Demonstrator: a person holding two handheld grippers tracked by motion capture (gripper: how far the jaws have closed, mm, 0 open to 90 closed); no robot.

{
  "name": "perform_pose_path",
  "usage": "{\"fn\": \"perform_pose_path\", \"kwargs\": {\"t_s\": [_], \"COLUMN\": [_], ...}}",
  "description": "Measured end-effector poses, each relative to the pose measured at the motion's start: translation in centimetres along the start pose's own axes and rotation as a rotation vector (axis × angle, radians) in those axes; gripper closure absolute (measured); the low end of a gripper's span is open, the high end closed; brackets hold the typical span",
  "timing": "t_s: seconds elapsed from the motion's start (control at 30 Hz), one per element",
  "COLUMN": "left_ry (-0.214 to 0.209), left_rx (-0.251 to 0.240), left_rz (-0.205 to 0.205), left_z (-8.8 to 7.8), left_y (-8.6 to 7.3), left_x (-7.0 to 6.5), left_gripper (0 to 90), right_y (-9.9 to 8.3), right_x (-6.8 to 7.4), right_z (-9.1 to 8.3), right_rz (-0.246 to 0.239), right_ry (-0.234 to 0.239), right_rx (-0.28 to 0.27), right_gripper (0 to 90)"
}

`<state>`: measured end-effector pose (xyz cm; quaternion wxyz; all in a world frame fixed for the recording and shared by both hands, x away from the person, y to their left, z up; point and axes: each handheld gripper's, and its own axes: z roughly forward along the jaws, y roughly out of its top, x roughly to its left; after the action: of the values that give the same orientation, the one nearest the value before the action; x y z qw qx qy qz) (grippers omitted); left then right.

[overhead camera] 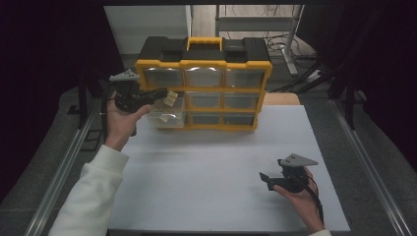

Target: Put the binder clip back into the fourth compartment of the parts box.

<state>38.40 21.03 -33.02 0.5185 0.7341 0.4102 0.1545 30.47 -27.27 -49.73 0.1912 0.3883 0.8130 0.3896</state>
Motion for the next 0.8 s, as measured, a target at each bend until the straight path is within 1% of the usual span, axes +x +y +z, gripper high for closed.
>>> {"fn": "perform_pose_path", "kwargs": {"t_s": [0.13,0.23,0.33,0.47,0.63,0.7,0.73,0.77,0.8], "left_ry": [0.019,0.042,0.063,0.074,0.082,0.094,0.098,0.095,0.093], "left_rx": [0.002,0.005,0.017,0.029,0.046,0.047,0.038,0.024,0.016], "left_rz": [-0.007,-0.012,-0.013,-0.033,-0.034,-0.035,-0.033,-0.021,-0.012], "left_z": [0.2,0.4,0.8,1.3,1.9,2.0,2.0,2.0,2.0], "left_y": [0.1,0.1,0.1,-0.2,-0.4,-0.6,-0.7,-0.8,-0.8], "left_x": [0.3,0.5,0.8,1.3,1.5,1.6,1.6,1.6,1.5], "left_gripper": [89.3,89.3,89.3,89.2,89.2,88.8,87.7,81.9,74.0], "right_y": [0.0,0.0,0.0,0.0,0.0,-0.1,-0.1,0.0,0.0], "right_x": [0.0,0.0,0.0,0.0,0.0,0.0,0.0,0.0,0.0], "right_z": [0.0,0.0,0.0,0.0,0.1,0.1,0.0,0.0,0.0], "right_rz": [-0.001,-0.002,-0.001,-0.002,-0.002,-0.002,-0.002,-0.001,-0.001], "right_ry": [-0.001,0.000,0.001,0.000,0.001,0.001,0.001,0.002,0.001], "right_rx": [0.001,0.001,0.002,0.003,0.004,0.004,0.004,0.004,0.004], "right_gripper": [13.7,13.7,13.7,13.7,13.7,13.7,13.7,13.7,13.7]}}
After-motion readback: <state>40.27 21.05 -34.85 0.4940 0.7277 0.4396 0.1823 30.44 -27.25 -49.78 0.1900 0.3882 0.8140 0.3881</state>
